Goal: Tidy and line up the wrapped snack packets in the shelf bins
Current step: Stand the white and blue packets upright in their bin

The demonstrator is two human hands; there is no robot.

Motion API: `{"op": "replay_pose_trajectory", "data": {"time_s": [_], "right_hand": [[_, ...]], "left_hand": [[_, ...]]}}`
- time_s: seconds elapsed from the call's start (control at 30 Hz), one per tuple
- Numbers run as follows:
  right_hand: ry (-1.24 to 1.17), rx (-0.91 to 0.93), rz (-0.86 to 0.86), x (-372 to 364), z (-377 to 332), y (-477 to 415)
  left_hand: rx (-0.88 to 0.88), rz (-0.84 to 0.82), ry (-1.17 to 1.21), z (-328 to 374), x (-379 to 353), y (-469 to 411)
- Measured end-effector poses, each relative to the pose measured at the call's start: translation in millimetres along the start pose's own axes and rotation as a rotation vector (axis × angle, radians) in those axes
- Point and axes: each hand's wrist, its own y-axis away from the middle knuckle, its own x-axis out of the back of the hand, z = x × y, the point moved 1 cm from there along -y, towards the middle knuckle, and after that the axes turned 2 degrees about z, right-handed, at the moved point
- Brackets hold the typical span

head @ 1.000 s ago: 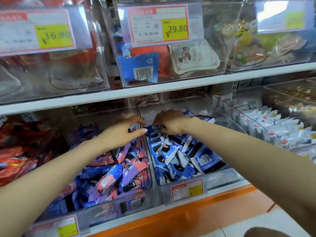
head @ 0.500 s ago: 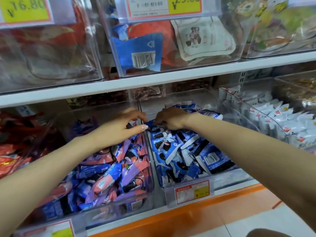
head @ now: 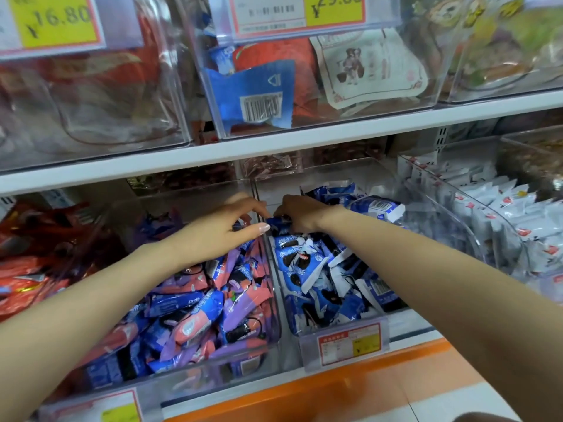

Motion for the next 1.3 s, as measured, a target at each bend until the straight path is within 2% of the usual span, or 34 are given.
{"op": "replay_pose_trajectory", "data": {"time_s": [0.3, 0.43, 0.5, 0.63, 0.8, 1.03, 1.2, 1.3], "right_hand": [[0.187, 0.072, 0.014, 6, -7, 2], [0.127, 0.053, -0.085, 8, -8, 0], [0.17, 0.062, -0.124, 9, -10, -1], [0.279, 0.102, -0.02, 11, -13, 0], [0.276, 0.102, 0.088, 1, -8, 1], [0.111, 0.102, 0.045, 6, -1, 10], [0.019, -0.028, -0.006, 7, 5, 15], [0.079, -0.015, -0.048, 9, 1, 14]], "left_hand": [[-0.022, -0.009, -0.025, 0, 1, -1], [-0.022, -0.015, -0.018, 1, 1, -1], [-0.022, -0.017, -0.026, 1, 2, 0], [-0.008, -0.024, -0.043, 0, 2, -1], [-0.002, 0.01, -0.054, 2, 0, -1], [-0.016, 0.005, -0.072, 1, 0, 0], [-0.021, 0.0, -0.054, 3, 0, 0], [-0.032, 0.01, -0.045, 3, 1, 0]]}}
